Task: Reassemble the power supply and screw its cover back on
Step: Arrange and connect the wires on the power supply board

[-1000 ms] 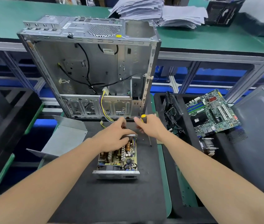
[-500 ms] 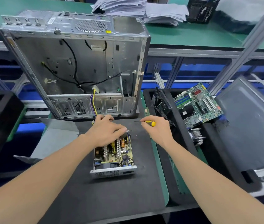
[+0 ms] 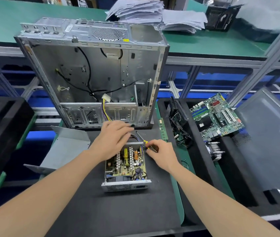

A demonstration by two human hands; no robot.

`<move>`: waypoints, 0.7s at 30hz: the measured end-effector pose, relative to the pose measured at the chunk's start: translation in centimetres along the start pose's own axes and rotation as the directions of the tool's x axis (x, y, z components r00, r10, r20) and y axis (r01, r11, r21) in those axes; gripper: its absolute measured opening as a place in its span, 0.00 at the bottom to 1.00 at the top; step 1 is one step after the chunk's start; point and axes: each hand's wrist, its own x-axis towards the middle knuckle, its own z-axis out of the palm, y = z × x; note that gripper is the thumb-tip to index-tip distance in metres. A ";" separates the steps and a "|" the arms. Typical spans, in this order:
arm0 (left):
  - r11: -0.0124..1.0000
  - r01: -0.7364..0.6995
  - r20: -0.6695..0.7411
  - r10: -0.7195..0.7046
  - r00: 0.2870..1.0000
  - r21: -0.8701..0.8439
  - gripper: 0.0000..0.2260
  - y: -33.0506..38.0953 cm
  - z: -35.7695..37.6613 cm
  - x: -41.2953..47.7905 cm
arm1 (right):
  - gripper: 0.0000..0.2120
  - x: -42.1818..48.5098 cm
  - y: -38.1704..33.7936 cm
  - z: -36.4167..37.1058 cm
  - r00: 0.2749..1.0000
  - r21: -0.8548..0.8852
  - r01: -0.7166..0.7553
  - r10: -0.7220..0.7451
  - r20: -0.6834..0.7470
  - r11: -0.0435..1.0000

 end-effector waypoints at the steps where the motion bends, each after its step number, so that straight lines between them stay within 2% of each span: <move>1: 0.996 0.074 -0.146 -0.079 0.986 -0.040 0.12 -0.1 -0.4 0.0 | 0.06 0.3 -0.3 -0.1 1.000 -0.004 0.002 -0.002 0.003 1.000; 2: 0.978 0.188 -0.285 -0.206 0.936 -0.090 0.09 -0.1 -0.9 0.2 | 0.05 0.7 -0.6 -0.2 1.000 -0.010 0.005 -0.005 -0.012 1.000; 3: 0.933 0.321 -0.387 -0.361 0.849 -0.165 0.08 -0.2 -1.4 0.6 | 0.05 1.2 -1.1 -0.3 0.999 -0.018 0.010 -0.011 -0.038 1.000; 4: 0.860 0.436 -0.432 -0.511 0.743 -0.266 0.09 -0.3 -1.9 1.1 | 0.06 1.7 -1.7 -0.5 0.998 -0.020 0.019 -0.020 -0.066 1.000; 5: 0.770 0.512 -0.408 -0.637 0.654 -0.380 0.12 -0.5 -2.5 1.7 | 0.06 2.3 -2.4 -0.6 0.995 -0.009 0.030 -0.031 -0.090 1.000; 7: 0.580 0.586 -0.229 -0.793 0.565 -0.566 0.15 -1.0 -3.4 2.8 | 0.07 3.5 -4.1 -0.9 0.991 0.028 0.070 -0.067 -0.115 0.997; 9: 0.460 0.647 -0.058 -0.838 0.542 -0.609 0.14 -1.3 -3.6 3.6 | 0.07 4.7 -6.0 -0.8 0.989 0.055 0.120 -0.114 -0.099 0.991; 10: 0.441 0.665 -0.032 -0.846 0.532 -0.603 0.13 -1.4 -3.6 3.8 | 0.07 5.4 -6.9 -0.6 0.989 0.063 0.139 -0.135 -0.061 0.988; 12: 0.469 0.636 -0.087 -0.840 0.536 -0.613 0.07 -1.3 -3.5 4.2 | 0.10 6.5 -8.5 0.0 0.986 0.040 0.148 -0.150 0.066 0.988; 13: 0.504 0.582 -0.133 -0.816 0.562 -0.638 0.03 -1.1 -3.6 4.1 | 0.12 6.9 -9.0 0.3 0.980 0.001 0.152 -0.150 0.133 0.988; 15: 0.586 0.475 -0.211 -0.747 0.630 -0.657 0.05 -0.8 -3.4 3.4 | 0.13 7.5 -9.5 0.8 0.960 -0.067 0.189 -0.170 0.222 0.980; 16: 0.608 0.455 -0.235 -0.731 0.641 -0.650 0.07 -0.7 -3.1 2.7 | 0.13 7.7 -9.5 1.0 0.950 -0.083 0.215 -0.189 0.248 0.973; 17: 0.599 0.466 -0.235 -0.743 0.626 -0.651 0.07 -0.8 -2.7 1.9 | 0.13 7.8 -9.4 1.0 0.941 -0.096 0.235 -0.202 0.272 0.967; 19: 0.507 0.552 -0.157 -0.814 0.559 -0.662 0.08 -1.3 -1.8 0.4 | 0.12 8.1 -8.9 0.9 0.929 -0.127 0.241 -0.191 0.317 0.962; 21: 0.446 0.700 -0.047 -0.859 0.510 -0.557 0.09 -2.0 -1.0 -0.6 | 0.11 8.3 -8.5 1.0 0.927 -0.147 0.213 -0.152 0.343 0.966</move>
